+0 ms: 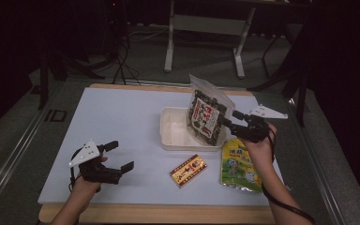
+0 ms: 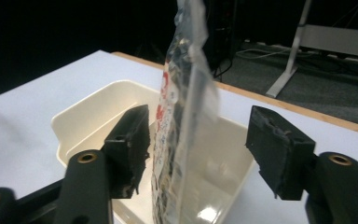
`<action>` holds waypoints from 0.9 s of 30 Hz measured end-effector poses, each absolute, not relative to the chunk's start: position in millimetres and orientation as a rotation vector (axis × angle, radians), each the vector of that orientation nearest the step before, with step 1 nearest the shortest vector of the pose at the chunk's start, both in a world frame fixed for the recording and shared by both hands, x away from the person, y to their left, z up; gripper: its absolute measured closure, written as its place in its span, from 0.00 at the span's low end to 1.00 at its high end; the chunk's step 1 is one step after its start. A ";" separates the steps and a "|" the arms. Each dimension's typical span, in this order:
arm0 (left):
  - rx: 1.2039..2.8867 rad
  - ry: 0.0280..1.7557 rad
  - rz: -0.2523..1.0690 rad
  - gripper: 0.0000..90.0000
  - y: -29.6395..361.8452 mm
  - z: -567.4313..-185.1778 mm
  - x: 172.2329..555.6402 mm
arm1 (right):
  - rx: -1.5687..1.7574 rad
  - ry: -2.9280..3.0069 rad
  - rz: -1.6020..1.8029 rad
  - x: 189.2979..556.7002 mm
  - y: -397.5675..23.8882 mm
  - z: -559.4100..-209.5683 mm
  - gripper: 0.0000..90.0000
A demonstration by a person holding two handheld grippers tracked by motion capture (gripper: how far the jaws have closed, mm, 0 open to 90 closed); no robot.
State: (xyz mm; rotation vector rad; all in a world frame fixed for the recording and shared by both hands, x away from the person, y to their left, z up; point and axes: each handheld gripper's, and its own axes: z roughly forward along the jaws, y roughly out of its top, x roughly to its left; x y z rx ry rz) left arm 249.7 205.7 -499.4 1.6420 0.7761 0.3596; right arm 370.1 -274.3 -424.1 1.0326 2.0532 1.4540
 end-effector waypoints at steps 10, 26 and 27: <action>1.646 0.781 0.349 0.00 204.1 -500.7 249.3 | 1.076 2.015 1.472 346.6 -299.9 -418.0 0.13; 1.647 0.785 0.334 0.00 200.8 -503.1 250.1 | 1.006 2.015 1.361 310.7 -343.1 -433.0 0.21; 1.660 0.780 0.343 0.00 199.5 -503.5 249.9 | 0.998 2.011 1.367 309.2 -345.1 -434.1 0.21</action>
